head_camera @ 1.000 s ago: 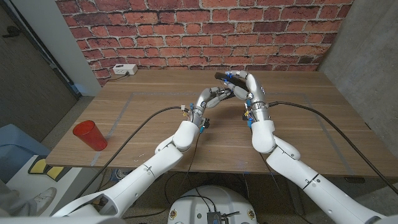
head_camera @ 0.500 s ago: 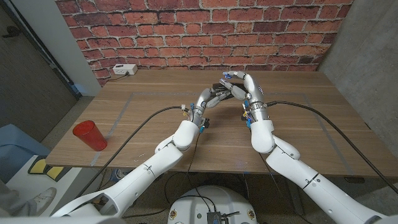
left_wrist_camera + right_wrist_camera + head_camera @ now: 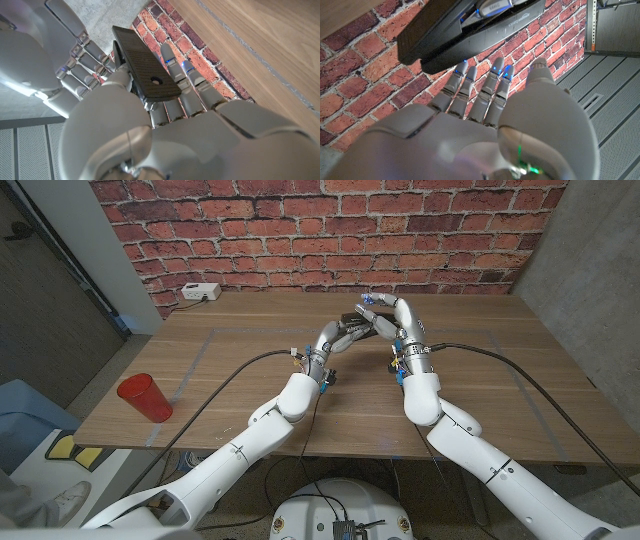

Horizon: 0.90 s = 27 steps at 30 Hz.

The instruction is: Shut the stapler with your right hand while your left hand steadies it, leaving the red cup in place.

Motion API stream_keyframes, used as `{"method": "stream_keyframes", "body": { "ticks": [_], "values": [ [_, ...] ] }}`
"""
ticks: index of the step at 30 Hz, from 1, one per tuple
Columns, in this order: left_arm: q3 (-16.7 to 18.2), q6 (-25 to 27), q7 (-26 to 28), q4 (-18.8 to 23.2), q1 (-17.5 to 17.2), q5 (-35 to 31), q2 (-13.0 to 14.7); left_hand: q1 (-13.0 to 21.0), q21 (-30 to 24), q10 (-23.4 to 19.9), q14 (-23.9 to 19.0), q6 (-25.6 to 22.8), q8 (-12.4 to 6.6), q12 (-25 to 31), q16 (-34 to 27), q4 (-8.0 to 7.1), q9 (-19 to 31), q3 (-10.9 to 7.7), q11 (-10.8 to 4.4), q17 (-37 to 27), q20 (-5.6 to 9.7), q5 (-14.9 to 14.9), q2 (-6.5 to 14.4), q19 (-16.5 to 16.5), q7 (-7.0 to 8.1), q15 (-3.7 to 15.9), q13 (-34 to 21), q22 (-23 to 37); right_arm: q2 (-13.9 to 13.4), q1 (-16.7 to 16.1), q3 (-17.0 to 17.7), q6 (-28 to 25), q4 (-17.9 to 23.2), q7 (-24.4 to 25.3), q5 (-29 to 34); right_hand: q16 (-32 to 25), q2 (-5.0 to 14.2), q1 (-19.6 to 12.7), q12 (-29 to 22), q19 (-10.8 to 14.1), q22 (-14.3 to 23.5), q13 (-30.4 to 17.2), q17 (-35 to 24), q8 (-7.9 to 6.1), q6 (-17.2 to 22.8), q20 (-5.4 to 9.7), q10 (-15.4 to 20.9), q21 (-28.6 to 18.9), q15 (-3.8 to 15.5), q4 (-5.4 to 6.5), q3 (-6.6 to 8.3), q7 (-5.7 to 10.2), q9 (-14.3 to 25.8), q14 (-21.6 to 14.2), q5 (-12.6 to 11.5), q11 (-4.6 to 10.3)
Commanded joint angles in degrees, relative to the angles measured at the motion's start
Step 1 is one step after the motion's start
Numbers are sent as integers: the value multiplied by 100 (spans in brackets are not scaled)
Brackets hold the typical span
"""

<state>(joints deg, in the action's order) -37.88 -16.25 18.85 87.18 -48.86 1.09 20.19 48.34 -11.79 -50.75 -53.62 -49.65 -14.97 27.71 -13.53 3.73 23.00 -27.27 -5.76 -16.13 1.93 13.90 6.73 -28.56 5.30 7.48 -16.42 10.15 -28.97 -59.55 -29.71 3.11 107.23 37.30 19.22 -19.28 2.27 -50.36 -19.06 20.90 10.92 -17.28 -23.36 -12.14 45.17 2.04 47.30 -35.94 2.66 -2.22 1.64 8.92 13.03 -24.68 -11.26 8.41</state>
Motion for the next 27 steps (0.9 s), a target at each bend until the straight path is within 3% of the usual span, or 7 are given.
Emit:
{"method": "stream_keyframes", "body": {
  "ticks": [1, 10, 14, 18, 20, 27],
  "values": [
    [53, -34, 4, 80, -57, 32, 44, 258, 16, -651, -60, -51, -25, 99, 11, -31, 34, -8, -631, -8, 29, 5, 249, -29, 20, 581, -2465, 8, -99, -2, 16, 142, 19, -114, -32, 76, 11, 67, 92, -108, 4, -10, -21, 95, -257, -68, -260, 33, 905, -13, -68, 21, 6, 150, -81, 27],
    [101, -17, 41, 189, -102, -14, 109, 306, 9, -735, -175, -70, -38, 107, -66, 3, 71, 0, -627, -57, 21, -19, 280, -43, -40, 591, -2464, 10, -273, 4, 20, 297, 16, -288, 30, 223, 43, 137, 432, -484, -28, -59, -40, 157, -984, -255, -1002, 246, 856, -44, -138, 138, 4, 678, -118, 131],
    [119, -27, 54, 215, -127, -8, 116, 325, 10, -766, -177, -75, -42, 107, -65, 18, 85, -5, -628, -62, 14, -27, 282, -41, -77, 591, -2457, 10, -323, -18, 39, 349, 17, -314, 58, 264, 34, 142, 517, -567, -45, -79, -4, 156, -1187, -343, -1158, 318, 816, -67, -158, 154, 4, 797, -120, 116],
    [148, -83, -10, 210, -142, 89, 127, 338, 10, -784, -180, -61, -38, 102, -66, 28, 101, -7, -628, -67, 9, -35, 287, -39, -93, 591, -2449, 11, -404, -22, 67, 420, 33, -372, 98, 303, 31, 142, 579, -613, -54, -90, 23, 139, -1255, -337, -1290, 363, 788, -80, -168, 152, 3, 894, -121, 126],
    [157, -117, -43, 208, -151, 125, 137, 336, 10, -786, -176, -58, -38, 100, -63, 26, 107, -4, -629, -67, 6, -39, 284, -41, -99, 583, -2448, 11, -465, -28, 81, 459, 56, -400, 147, 320, 33, 160, 601, -685, -59, -97, 40, 139, -1323, -416, -1333, 409, 785, -78, -179, 157, 2, 939, -122, 121],
    [234, -251, -104, 198, -202, 282, 148, 334, 9, -790, -167, -63, -43, 85, -51, 22, 132, -4, -628, -66, 7, -50, 288, -43, -95, 584, -2435, 11, -653, -36, 113, 471, 164, -479, 444, 361, 40, 155, 698, -654, -71, -115, 95, 141, -1521, -440, -1576, 459, 765, -101, -192, 139, -1, 1032, -128, 88]
  ]
}}
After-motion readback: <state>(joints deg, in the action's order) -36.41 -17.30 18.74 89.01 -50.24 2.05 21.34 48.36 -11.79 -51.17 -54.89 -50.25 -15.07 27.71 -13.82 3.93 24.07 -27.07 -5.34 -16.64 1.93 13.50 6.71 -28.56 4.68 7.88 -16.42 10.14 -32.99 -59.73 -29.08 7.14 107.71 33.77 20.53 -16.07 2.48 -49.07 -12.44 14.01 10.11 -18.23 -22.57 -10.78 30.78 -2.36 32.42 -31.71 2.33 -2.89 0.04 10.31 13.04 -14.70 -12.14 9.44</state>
